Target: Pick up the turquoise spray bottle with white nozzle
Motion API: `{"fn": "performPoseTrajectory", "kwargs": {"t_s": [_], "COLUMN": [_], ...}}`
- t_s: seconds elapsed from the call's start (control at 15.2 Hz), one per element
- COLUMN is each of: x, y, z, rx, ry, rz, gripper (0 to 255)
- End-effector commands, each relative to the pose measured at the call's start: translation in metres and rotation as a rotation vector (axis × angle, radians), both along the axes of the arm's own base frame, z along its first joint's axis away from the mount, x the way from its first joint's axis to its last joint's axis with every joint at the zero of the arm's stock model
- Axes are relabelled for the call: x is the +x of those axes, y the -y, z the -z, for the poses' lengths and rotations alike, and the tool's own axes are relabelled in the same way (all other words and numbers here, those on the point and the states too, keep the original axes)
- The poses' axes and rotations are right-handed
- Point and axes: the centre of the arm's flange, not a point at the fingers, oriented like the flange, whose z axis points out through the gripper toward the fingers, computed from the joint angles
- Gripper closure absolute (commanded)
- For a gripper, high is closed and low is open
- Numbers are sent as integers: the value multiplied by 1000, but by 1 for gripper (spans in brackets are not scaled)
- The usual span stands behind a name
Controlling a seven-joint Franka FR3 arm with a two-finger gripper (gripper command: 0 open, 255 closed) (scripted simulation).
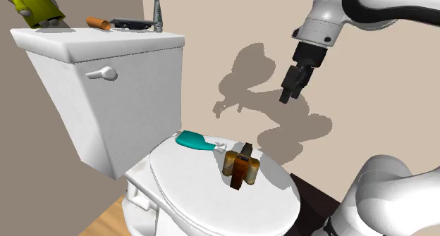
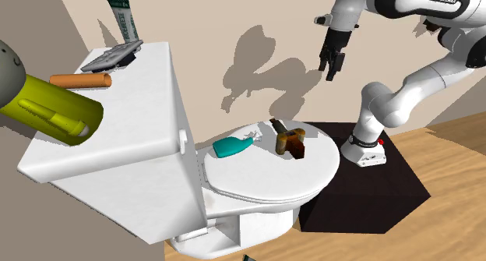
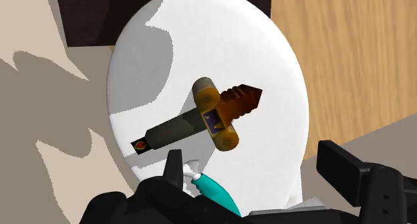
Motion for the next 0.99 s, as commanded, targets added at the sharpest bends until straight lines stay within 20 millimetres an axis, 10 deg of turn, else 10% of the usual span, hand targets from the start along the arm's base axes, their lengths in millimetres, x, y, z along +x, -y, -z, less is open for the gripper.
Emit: {"fn": "performPoseTrajectory", "kwargs": {"t_s": [0.0, 0.92], "x": [0, 133], "y": [0, 2], "z": [0, 133], "rx": [0, -12], "ry": [0, -18], "rz": [0, -169], "gripper": [0, 0]}}
